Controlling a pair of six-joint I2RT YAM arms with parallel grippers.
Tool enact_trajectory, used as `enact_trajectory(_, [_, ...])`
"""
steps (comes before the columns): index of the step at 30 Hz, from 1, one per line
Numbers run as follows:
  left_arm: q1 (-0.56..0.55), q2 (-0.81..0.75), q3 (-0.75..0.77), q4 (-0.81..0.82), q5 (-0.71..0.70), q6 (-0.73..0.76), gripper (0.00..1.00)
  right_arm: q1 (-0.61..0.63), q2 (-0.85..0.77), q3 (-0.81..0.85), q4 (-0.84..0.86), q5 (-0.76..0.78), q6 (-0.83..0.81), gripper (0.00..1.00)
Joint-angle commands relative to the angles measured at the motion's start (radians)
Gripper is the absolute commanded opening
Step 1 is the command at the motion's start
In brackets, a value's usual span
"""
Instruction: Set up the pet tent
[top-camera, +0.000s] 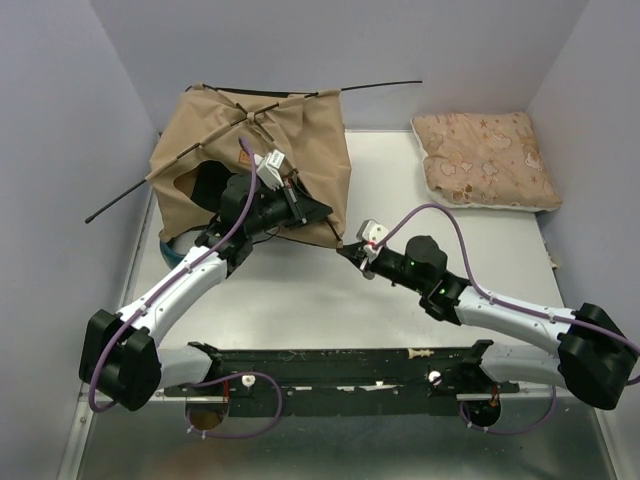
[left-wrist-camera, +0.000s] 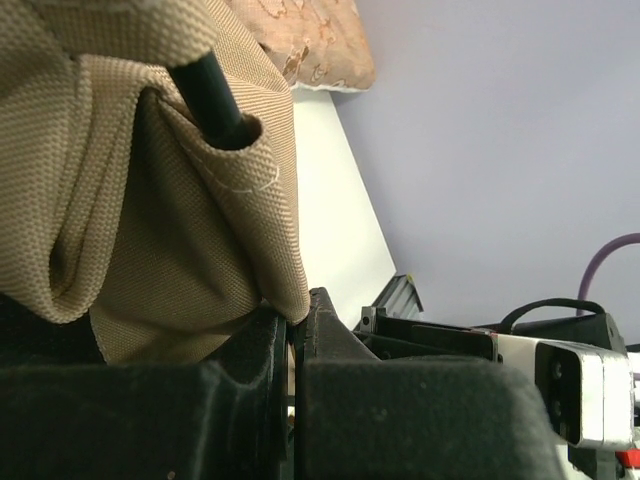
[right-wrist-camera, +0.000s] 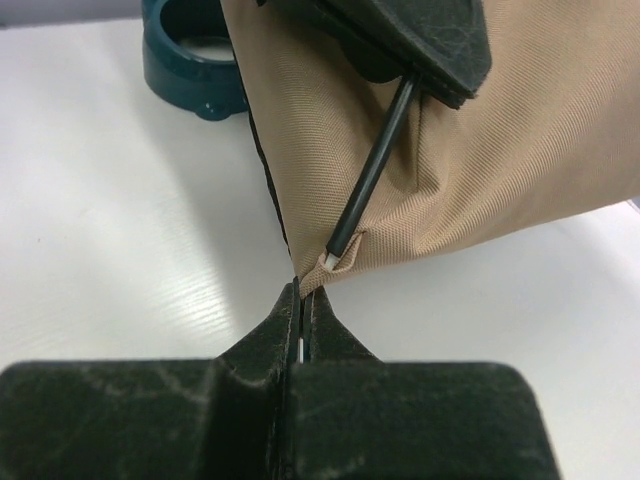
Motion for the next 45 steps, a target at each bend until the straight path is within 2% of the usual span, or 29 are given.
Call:
enact_trajectory(1, [-0.017,-0.011,0.051,-0.078,-0.111,0.123,0.00,0.004,0.015,0.045,-0.052,-0.064,-0.089,0.01])
enact_trajectory(6, [-0.049,-0.011,0.073,-0.128,-0.159,0.177,0.00,0.007,0.038,0.074,-0.118,-0.089,-0.147,0.01])
enact_trajectory(13, [-0.110,-0.014,0.097,-0.216,-0.205,0.288,0.00,0.005,0.040,0.090,-0.161,-0.064,-0.148,0.01])
enact_trajectory(19, [-0.115,-0.038,0.108,-0.285,-0.213,0.387,0.00,0.005,0.014,0.076,-0.203,-0.033,-0.138,0.01])
enact_trajectory(26, [-0.126,-0.047,0.091,-0.271,-0.222,0.382,0.00,0.005,-0.006,0.068,-0.246,-0.058,-0.097,0.01])
enact_trajectory(33, [-0.189,-0.026,0.071,-0.242,-0.243,0.361,0.00,0.005,0.009,0.099,-0.243,-0.096,-0.072,0.01])
enact_trajectory(35, [-0.195,-0.024,0.065,-0.247,-0.251,0.371,0.00,0.005,0.009,0.105,-0.256,-0.083,-0.069,0.04])
enact_trajectory(38, [-0.198,-0.015,0.062,-0.262,-0.259,0.364,0.00,0.005,0.008,0.100,-0.264,-0.061,-0.054,0.16])
enact_trajectory(45, [-0.198,0.002,0.073,-0.245,-0.257,0.333,0.00,0.005,0.006,0.087,-0.260,-0.089,0.046,0.22])
